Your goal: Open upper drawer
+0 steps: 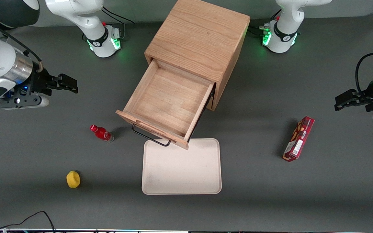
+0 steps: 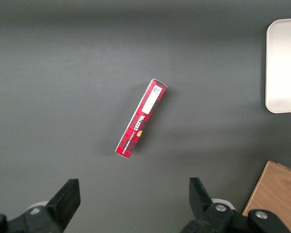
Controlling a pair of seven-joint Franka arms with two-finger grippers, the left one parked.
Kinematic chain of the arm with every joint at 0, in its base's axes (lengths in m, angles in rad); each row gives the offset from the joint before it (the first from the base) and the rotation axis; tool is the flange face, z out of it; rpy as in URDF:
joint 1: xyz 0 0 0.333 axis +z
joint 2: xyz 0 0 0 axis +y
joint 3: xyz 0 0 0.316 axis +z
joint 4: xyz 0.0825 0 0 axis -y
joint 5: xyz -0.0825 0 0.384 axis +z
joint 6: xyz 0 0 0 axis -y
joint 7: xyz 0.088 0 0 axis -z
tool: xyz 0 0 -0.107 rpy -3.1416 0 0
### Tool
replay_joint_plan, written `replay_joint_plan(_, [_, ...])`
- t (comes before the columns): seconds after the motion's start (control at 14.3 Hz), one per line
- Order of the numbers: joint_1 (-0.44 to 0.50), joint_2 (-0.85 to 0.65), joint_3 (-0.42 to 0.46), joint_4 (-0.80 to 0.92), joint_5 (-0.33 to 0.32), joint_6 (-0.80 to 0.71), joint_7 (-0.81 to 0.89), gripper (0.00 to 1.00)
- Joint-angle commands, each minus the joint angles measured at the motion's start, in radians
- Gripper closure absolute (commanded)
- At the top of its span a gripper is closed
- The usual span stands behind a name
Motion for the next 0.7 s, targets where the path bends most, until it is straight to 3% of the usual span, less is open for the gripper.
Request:
replay_joint_plan(0.0, [0.007, -0.158, -0.062, -0.202, -0.018, 0.103, 0.026, 0.0])
replay_joint_plan(0.28, [0.007, -0.141, -0.128, -0.109, -0.018, 0.055, 0.027, 0.0])
replay_joint_plan(0.63, [0.009, -0.135, -0.136, -0.026, -0.021, -0.031, 0.027, 0.0])
